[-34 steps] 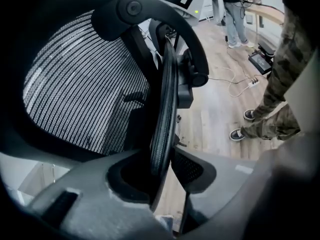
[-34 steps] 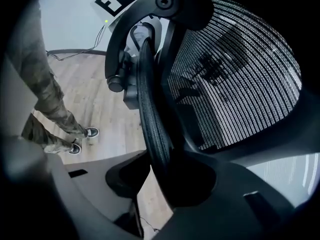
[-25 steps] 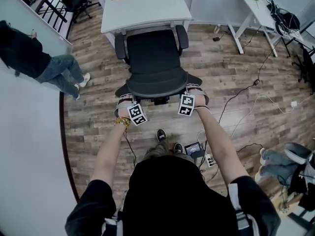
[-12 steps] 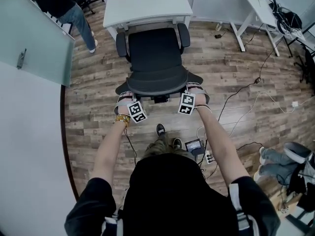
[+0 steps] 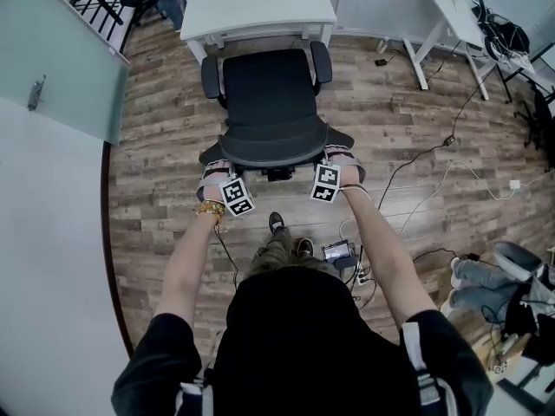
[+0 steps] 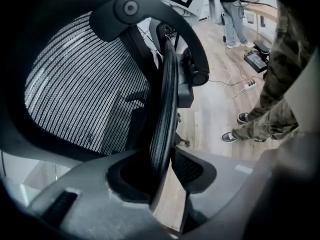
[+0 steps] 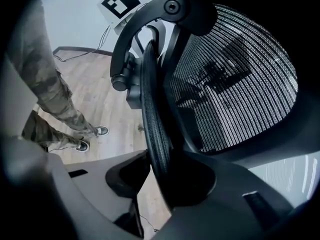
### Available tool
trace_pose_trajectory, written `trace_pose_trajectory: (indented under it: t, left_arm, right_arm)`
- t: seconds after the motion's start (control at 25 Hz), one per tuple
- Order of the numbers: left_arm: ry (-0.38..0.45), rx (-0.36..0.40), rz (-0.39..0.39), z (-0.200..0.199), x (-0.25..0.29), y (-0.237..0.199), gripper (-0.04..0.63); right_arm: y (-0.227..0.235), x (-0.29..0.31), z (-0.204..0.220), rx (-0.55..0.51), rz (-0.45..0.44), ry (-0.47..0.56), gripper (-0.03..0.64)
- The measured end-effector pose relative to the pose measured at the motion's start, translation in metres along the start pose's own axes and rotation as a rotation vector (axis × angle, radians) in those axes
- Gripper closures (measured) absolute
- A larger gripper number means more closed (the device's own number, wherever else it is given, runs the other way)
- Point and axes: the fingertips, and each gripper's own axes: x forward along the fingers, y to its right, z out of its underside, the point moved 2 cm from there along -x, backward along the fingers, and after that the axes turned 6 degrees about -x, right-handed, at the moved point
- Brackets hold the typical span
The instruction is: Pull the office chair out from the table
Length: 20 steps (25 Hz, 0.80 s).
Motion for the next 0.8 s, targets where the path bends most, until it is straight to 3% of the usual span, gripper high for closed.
trace_pose_trajectory:
  t: [0.8]
  left_arm:
    - [-0.021, -0.022, -0.025, -0.005, -0.043, 0.054, 0.445]
  right_arm:
    - [-0.051, -0.038, 0.004, -0.033, 0.006, 0.026, 0.497]
